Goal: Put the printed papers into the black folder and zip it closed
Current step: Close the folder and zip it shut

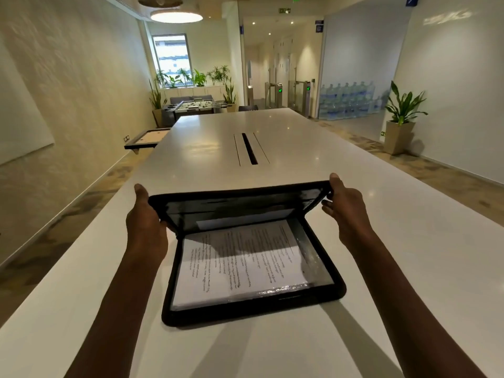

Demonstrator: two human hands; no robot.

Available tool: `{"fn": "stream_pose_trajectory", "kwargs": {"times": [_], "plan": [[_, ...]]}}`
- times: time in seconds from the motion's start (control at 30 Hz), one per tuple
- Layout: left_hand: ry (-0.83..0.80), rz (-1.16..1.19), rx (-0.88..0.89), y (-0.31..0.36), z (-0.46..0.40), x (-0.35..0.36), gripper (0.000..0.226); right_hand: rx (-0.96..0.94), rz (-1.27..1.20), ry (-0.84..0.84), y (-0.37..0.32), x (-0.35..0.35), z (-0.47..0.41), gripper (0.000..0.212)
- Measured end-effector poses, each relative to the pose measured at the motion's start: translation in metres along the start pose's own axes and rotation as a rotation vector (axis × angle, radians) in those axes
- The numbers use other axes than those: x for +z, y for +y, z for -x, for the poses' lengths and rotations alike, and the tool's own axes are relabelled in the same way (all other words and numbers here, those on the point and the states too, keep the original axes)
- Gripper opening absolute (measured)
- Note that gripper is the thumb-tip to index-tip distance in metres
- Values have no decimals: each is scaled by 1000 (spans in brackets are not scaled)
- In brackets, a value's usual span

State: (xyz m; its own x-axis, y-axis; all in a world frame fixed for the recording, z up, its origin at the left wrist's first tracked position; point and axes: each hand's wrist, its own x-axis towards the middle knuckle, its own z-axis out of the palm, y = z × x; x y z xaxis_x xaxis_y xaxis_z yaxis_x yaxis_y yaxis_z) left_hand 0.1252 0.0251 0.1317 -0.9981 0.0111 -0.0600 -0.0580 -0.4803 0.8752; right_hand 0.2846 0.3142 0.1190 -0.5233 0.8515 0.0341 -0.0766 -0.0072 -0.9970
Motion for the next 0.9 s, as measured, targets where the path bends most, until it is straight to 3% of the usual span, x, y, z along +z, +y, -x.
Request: {"fn": "stream_pose_trajectory", "kwargs": {"times": [0.23,0.5,0.57,0.67,0.77,0.9], "plan": [[111,-61,-75,-22,25,-39,11,86,-77,36,34,-29,34,20],[20,-557,40,-68,58,-81,25,98,214,42,91,-60,60,7],[56,-657,61,-80,66,-86,15,116,303,34,104,-63,62,22],[99,-803,128,-94,78,-89,36,52,410,15,116,-67,68,29],[47,-925,222,-102,85,-92,38,11,488,-26,124,-69,71,29],[24,-1103,235,-108,83,-96,46,-37,640,-71,129,-66,74,45]]}}
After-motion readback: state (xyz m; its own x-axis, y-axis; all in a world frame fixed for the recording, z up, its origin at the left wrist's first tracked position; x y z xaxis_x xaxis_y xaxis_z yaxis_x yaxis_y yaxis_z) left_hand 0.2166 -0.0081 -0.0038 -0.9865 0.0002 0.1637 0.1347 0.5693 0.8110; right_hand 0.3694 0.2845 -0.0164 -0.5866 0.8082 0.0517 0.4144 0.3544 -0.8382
